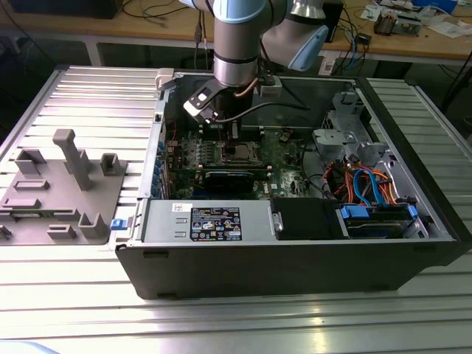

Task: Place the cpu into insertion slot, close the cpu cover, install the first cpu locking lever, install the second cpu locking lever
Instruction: 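Close the cpu cover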

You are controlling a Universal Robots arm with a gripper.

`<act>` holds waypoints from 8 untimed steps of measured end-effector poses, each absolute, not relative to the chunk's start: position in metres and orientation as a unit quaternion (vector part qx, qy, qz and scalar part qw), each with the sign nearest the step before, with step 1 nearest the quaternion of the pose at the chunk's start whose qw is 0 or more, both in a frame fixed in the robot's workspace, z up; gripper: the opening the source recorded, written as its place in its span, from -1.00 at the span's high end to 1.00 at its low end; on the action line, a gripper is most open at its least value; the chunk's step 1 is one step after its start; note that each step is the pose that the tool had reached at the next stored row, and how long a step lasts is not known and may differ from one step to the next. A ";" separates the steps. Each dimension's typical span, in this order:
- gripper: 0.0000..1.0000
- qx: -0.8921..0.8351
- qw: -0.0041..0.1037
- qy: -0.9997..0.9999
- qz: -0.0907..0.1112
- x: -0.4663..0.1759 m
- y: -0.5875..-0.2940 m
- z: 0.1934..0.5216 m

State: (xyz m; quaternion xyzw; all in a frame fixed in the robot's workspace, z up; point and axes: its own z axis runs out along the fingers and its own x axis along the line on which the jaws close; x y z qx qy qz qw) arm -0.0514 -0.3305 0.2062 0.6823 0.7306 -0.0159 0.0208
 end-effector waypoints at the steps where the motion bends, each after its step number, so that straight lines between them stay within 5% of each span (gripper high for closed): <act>1: 0.79 0.682 0.021 0.731 -0.016 -0.051 -0.330 0.206; 8: 0.79 0.682 0.021 0.731 -0.016 -0.052 -0.330 0.209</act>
